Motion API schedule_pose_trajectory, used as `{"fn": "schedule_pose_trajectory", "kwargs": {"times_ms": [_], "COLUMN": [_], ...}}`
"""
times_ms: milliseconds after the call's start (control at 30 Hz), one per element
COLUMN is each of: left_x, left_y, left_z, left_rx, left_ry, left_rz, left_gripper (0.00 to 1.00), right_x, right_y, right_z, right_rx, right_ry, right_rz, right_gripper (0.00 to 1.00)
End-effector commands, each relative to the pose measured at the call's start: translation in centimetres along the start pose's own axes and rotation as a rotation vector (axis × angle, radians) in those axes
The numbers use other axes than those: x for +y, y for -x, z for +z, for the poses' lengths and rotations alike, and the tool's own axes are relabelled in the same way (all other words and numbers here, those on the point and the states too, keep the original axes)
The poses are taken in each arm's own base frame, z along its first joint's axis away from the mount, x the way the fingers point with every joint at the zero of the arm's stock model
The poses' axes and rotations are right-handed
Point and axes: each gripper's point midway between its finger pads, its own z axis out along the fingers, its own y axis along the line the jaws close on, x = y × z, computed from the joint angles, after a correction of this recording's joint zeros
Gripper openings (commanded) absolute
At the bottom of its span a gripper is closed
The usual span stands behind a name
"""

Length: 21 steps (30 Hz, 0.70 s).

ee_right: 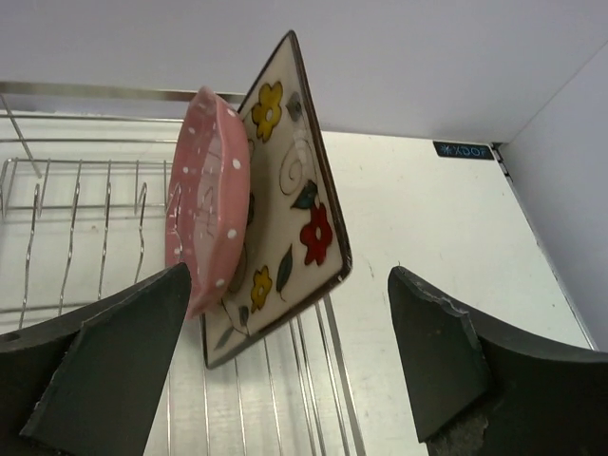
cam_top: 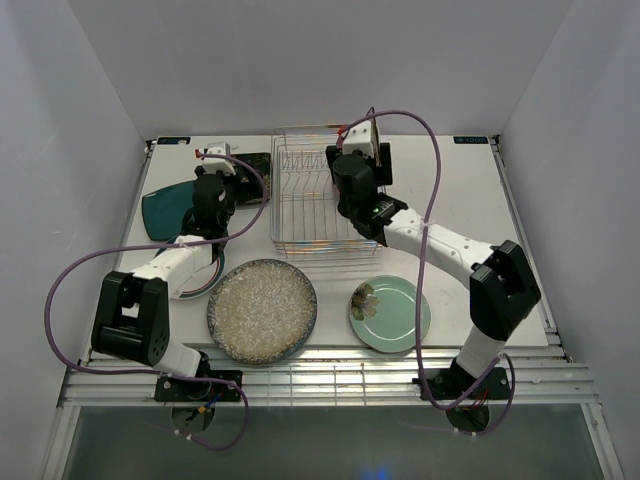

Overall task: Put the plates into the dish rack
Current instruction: Insert the plate into the dish rack.

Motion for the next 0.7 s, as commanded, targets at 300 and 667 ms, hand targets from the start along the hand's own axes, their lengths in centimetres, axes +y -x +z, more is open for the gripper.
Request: {"fn": "schedule_pose_trajectory", "kwargs": {"times_ms": [300, 667], "left_x": [-1.0, -1.1], "left_y": [2.4, 2.5], "left_z": [-1.3, -1.4], "left_rx": [-0.054, -0.057], "left_ry": [-0.055, -0.061], "left_rz": [0.014, 0.019], "left_gripper": [0.98, 0.98], "right_x": [-5.8, -10.3], "right_y": [0.5, -8.6], "right_z": [-5.8, -10.6], "right_rx": [0.033, 0.214], "right_ry": [0.035, 0.004], "right_rz": [0.270, 0.321], "right_gripper": [0.90, 0.90]}}
